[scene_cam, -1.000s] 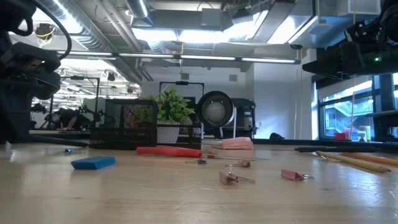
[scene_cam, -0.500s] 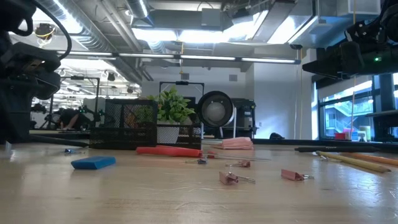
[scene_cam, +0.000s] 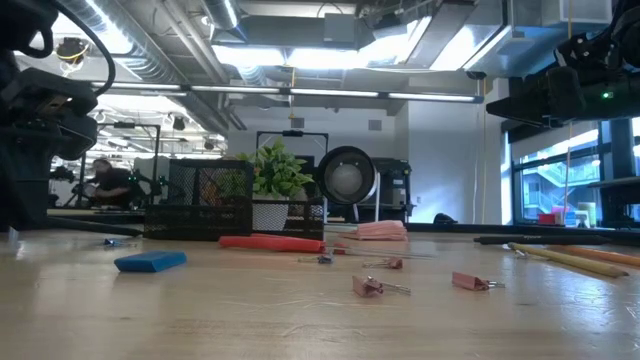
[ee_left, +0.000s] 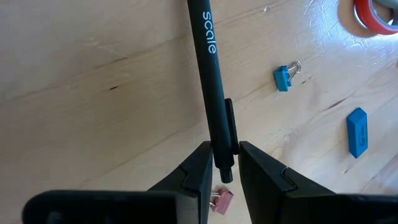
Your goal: Pick and place office supplies into organizer
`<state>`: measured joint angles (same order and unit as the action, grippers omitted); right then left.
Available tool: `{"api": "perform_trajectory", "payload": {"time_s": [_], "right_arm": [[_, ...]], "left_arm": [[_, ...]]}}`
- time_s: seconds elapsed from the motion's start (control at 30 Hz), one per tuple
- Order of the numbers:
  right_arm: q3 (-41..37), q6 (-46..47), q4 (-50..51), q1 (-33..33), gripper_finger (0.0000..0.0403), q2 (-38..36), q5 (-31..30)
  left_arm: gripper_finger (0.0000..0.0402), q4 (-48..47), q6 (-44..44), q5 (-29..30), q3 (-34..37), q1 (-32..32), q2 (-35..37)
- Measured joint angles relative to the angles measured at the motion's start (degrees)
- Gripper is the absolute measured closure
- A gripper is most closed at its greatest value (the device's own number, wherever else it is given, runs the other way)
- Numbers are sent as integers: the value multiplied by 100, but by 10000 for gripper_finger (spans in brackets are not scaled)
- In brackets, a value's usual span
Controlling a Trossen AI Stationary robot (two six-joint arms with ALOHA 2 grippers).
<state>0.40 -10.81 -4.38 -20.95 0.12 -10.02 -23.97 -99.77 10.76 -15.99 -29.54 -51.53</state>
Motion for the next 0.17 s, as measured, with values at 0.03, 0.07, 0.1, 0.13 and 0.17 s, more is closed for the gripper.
{"api": "perform_trajectory", "payload": {"time_s": [0.03, 0.07, 0.1, 0.13, 0.17], "right_arm": [[0, 0, 0, 0, 266, 0, 0], [0, 0, 0, 0, 266, 0, 0], [0, 0, 0, 0, 266, 0, 0], [0, 0, 0, 0, 266, 0, 0], [0, 0, 0, 0, 266, 0, 0]], "left_arm": [[329, 0, 0, 0, 0, 0, 0], [329, 0, 0, 0, 0, 0, 0], [329, 0, 0, 0, 0, 0, 0], [329, 0, 0, 0, 0, 0, 0], [329, 0, 0, 0, 0, 0, 0]]}}
